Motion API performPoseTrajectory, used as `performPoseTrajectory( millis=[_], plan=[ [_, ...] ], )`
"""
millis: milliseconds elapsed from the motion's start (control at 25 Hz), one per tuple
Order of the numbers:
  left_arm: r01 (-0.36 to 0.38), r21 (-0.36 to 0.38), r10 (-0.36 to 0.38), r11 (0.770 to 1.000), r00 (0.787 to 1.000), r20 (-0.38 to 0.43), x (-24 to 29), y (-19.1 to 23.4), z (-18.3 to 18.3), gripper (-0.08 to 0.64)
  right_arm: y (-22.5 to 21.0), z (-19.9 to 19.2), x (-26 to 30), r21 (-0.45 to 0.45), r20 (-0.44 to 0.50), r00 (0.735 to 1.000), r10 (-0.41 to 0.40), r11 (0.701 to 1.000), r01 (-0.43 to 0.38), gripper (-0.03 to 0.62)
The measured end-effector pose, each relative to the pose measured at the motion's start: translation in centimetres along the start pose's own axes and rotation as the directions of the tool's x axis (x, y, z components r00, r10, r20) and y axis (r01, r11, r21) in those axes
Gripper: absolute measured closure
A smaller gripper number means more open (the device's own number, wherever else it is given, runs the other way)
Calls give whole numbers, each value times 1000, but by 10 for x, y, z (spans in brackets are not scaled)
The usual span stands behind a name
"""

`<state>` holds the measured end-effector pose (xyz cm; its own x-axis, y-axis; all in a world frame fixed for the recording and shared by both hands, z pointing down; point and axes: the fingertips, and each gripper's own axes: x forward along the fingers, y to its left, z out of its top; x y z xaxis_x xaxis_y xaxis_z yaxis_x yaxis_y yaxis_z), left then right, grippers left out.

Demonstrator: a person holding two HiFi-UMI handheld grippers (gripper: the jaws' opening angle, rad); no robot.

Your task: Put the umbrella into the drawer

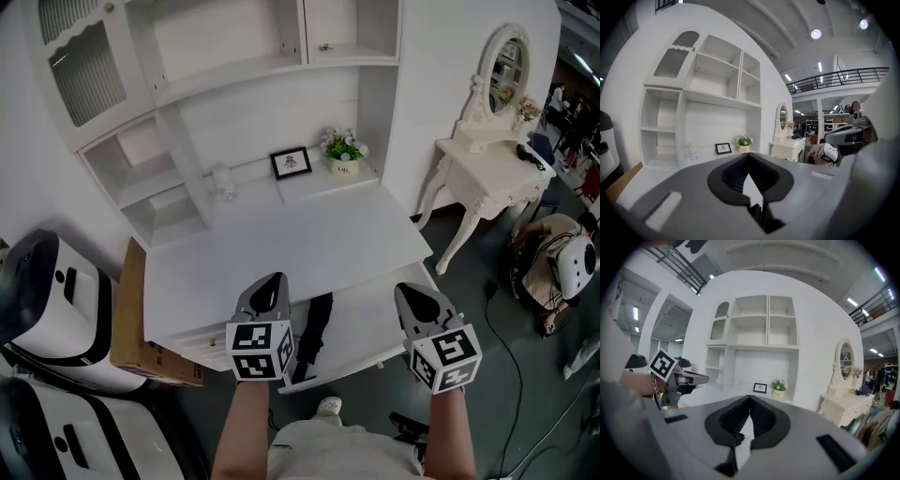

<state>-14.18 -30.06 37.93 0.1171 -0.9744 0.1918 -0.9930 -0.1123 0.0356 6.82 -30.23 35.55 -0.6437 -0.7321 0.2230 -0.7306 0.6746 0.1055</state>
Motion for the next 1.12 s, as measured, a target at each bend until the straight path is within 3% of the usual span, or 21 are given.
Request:
performPoseTrajectory(
  millis=[400, 840, 1120],
  plan=[
    [-11, 116, -10, 993, 984, 176, -27, -8, 66, 551, -10, 32, -14, -22, 86, 995, -45, 999, 47, 586],
    [-36, 201, -40, 979, 931, 363, -62, -22, 126, 551, -19, 83, -45, -71, 233, 967, -103, 990, 123, 586],
    [-62, 248, -50, 967, 904, 424, -76, -29, 148, 551, -19, 107, -61, -102, 296, 948, -121, 982, 157, 586]
  ],
)
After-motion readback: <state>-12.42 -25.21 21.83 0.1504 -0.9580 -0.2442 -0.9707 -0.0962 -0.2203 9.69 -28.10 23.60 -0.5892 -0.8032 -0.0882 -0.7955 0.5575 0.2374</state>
